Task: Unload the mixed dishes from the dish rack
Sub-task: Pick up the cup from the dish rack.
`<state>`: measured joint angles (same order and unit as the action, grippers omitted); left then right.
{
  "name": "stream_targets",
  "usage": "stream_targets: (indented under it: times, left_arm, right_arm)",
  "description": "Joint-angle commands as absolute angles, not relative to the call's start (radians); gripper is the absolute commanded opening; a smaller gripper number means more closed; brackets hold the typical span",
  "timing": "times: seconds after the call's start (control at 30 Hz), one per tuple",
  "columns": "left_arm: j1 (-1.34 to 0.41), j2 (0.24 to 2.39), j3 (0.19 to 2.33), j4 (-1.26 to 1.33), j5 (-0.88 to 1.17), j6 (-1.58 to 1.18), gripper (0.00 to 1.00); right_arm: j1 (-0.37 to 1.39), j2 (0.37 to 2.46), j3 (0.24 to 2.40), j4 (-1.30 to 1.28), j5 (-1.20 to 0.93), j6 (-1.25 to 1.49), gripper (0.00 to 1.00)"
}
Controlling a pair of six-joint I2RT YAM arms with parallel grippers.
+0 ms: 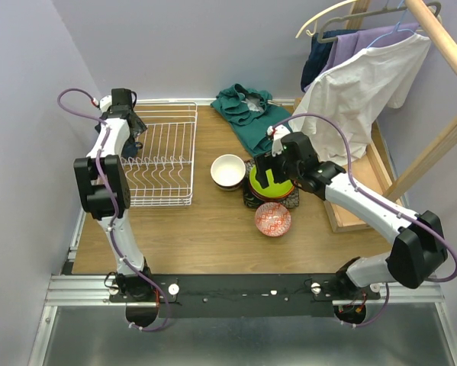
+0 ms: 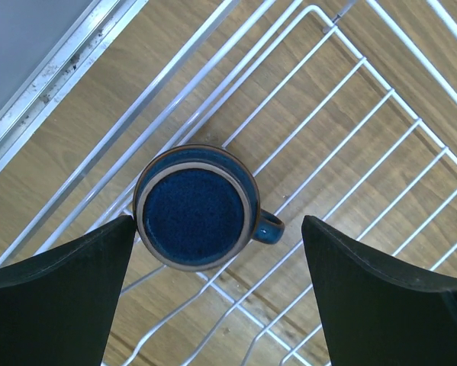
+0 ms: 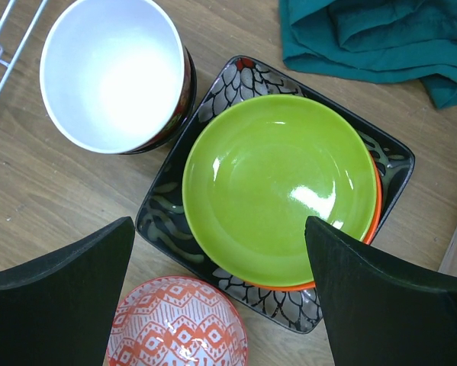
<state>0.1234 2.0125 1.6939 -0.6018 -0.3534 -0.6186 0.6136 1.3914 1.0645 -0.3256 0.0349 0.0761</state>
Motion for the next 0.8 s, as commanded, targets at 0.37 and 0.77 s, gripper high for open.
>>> stream_targets:
  times: [0.37, 0.77]
  left_arm:
    - [0.129, 2.108, 1.758, -0.623, -0.423, -0.638, 0.87]
    - [0.111, 1.974, 1.648, -0.497, -0.354, -0.572, 0.44]
  right_arm:
    - [0.618, 1.422, 1.061, -0.307, 0.014, 0.051, 1.0]
    - [0.618, 1.417, 1.068, -0.311, 0.005, 0.066, 1.0]
